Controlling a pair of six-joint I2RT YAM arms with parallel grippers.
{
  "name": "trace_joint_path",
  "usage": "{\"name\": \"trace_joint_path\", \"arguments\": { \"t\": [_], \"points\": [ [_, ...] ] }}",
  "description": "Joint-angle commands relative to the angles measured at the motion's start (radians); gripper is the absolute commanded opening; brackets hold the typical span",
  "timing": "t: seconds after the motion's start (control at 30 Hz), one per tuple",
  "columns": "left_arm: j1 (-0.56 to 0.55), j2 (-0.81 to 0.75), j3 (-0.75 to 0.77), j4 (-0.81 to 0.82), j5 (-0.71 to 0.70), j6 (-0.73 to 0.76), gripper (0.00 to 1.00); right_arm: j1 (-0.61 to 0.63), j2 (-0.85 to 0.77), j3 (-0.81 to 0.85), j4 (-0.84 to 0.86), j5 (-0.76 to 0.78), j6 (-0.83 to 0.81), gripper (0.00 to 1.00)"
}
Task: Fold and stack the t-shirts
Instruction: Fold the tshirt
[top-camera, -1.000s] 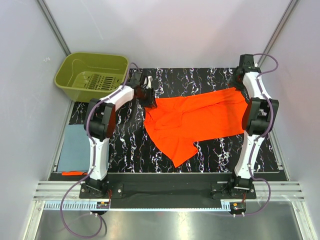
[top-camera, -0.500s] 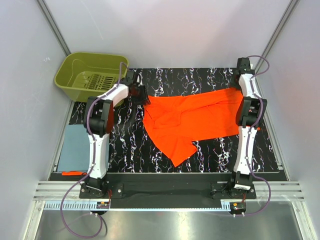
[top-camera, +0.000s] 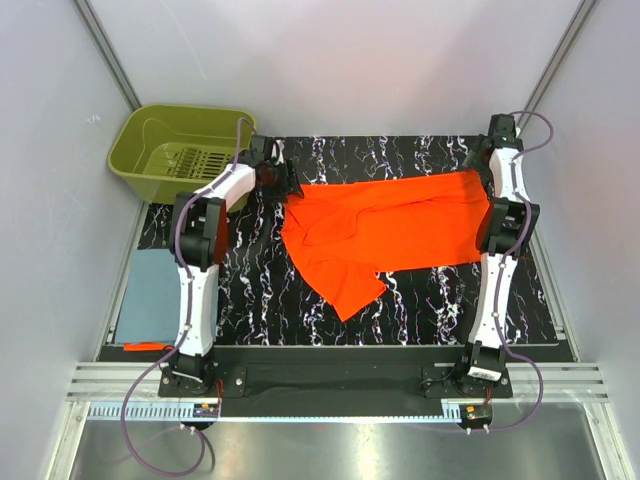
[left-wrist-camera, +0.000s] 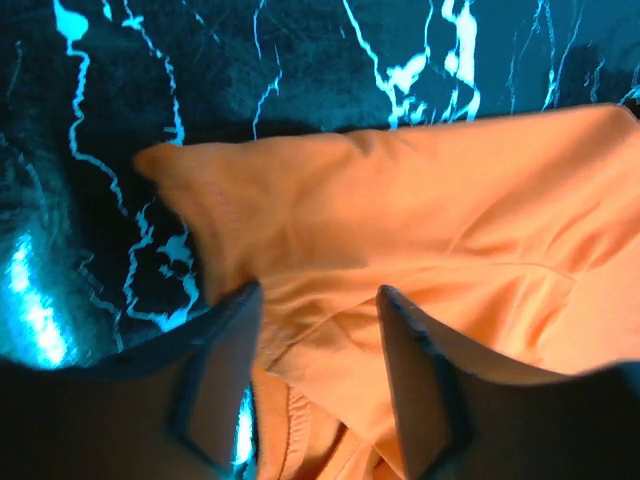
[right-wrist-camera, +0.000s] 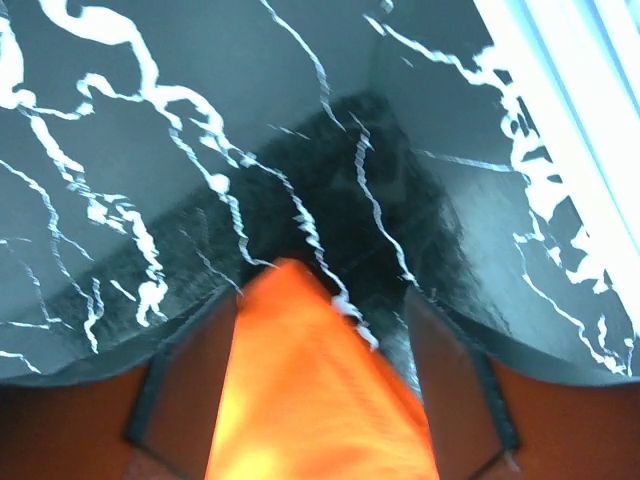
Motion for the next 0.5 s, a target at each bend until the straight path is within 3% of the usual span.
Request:
{"name": "trace_joint_path", "arguments": {
  "t": [0.0, 0.13, 0.27, 0.33, 0.43, 0.47],
  "points": [
    [-0.009, -0.128, -0.076, -0.036, -0.087, 0.065, 0.65, -0.017, -0.069, 0.056, -0.073, -0.049, 0.041, 0.77],
    [-0.019, -0.237, -0.142, -0.036, -0.093, 0.057, 0.7, -0.026, -0.14, 0.048, -0.153, -0.06, 0.046, 0.88],
    [-0.041, -0.355, -0.199, -0.036, -0.097, 0.057, 0.78, -0.04, -0.253, -0.069, -0.176, -0.068, 0.029, 0.9],
    [-0.058, -0.387, -0.226, -0.036, -0.099, 0.06, 0.77, -0.06, -0.284, -0.132, -0.178, -0.121, 0.045, 0.9],
    [-0.075, -0.42, -0.275, -0.036, -0.096, 0.054, 0.64, -0.09, -0.318, -0.193, -0.178, -0.236, 0.079, 0.79],
    [-0.076, -0.417, -0.295, -0.034, -0.097, 0.051, 0.6, -0.097, -0.321, -0.206, -0.182, -0.259, 0.088, 0.71]
  ]
}}
